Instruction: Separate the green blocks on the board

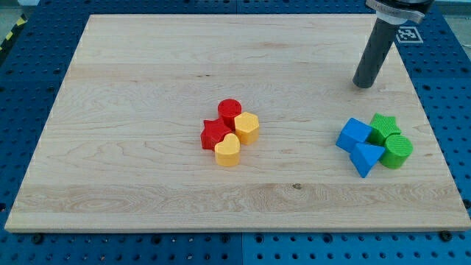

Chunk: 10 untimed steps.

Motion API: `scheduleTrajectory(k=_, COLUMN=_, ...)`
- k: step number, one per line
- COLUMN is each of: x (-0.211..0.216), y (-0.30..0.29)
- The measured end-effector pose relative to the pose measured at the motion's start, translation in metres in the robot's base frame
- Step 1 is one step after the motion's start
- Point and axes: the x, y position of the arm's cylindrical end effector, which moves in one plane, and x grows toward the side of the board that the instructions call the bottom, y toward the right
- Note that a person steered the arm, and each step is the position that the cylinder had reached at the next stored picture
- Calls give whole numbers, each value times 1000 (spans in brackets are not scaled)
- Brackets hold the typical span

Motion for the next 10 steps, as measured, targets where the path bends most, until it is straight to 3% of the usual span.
scheduleTrajectory(k=5, x=12, y=5)
scheduleTrajectory(k=7, x=89, y=57)
scheduleTrajectory(k=9, x=168, y=44)
scheduleTrajectory(k=10, x=171, y=35)
